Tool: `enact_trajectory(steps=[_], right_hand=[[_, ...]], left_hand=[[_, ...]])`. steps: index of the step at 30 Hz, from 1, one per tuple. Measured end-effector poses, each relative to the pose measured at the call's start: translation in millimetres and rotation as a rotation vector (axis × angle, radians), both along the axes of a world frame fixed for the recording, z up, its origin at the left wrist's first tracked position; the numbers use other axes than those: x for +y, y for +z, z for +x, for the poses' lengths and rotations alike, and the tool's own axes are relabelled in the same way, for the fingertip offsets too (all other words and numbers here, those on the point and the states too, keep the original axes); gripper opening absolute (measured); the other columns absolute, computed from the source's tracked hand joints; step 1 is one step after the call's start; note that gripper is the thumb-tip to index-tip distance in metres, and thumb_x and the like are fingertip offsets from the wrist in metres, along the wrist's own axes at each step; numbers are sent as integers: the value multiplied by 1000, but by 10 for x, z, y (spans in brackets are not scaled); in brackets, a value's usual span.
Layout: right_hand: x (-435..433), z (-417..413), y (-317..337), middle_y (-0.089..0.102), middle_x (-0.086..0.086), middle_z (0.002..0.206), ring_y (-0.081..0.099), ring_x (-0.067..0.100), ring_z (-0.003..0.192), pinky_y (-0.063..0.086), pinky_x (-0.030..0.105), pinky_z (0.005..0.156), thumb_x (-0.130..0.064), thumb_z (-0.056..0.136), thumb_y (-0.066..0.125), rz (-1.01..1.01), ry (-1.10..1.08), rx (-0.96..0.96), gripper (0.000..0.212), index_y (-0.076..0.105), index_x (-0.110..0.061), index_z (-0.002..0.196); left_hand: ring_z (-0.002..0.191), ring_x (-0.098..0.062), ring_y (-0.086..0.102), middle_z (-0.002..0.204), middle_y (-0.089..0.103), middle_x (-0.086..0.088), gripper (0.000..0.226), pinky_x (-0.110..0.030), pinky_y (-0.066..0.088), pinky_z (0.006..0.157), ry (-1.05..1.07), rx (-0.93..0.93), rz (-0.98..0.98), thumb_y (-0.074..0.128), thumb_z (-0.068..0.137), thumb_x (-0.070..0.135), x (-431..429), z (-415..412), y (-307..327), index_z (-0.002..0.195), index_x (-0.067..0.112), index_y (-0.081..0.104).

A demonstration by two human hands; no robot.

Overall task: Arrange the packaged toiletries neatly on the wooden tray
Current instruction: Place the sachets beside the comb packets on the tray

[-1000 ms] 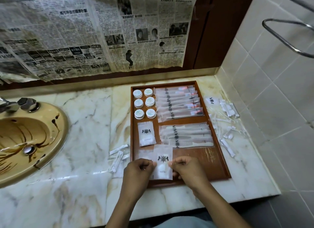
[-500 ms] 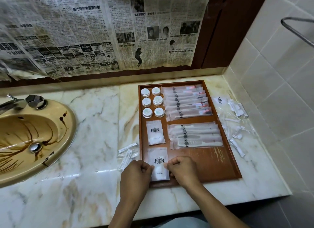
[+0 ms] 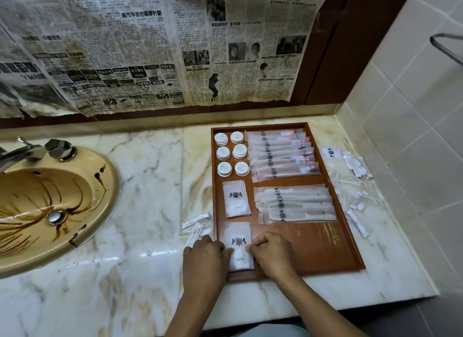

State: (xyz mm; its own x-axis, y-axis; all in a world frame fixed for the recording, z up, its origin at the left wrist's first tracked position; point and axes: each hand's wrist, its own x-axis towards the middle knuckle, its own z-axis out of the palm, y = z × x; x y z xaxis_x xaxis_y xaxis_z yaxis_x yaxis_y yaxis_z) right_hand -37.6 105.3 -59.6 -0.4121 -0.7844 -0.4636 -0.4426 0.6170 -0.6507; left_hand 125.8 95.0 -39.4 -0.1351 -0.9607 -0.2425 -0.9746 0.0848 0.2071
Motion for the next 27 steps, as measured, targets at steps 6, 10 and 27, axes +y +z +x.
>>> enact_trajectory(steps=[6, 10, 27], right_hand=[[11, 35, -17, 64, -16, 66, 69, 12, 83, 54, 25, 78, -36, 76, 82, -26, 18, 39, 28, 58, -35, 61], [22, 48, -42, 74, -7, 84, 69, 15, 89, 53, 26, 79, -39, 78, 80, -16, 43, 83, 17, 64, -34, 73], [3, -29, -47, 68, -13, 76, 67, 9, 84, 53, 24, 77, -43, 78, 79, 10, 112, 64, 28, 56, -38, 64]], left_hand=[[99, -18, 61, 102, 62, 5, 32, -36, 43, 85, 33, 99, 21, 53, 97, 54, -27, 20, -98, 98, 29, 73], [97, -19, 62, 98, 63, 6, 28, -36, 43, 84, 51, 132, 11, 59, 96, 51, -47, -3, -142, 93, 27, 73], [88, -19, 65, 86, 67, 5, 33, -37, 46, 85, 33, 143, 41, 59, 94, 52, -135, 3, -66, 75, 26, 65]])
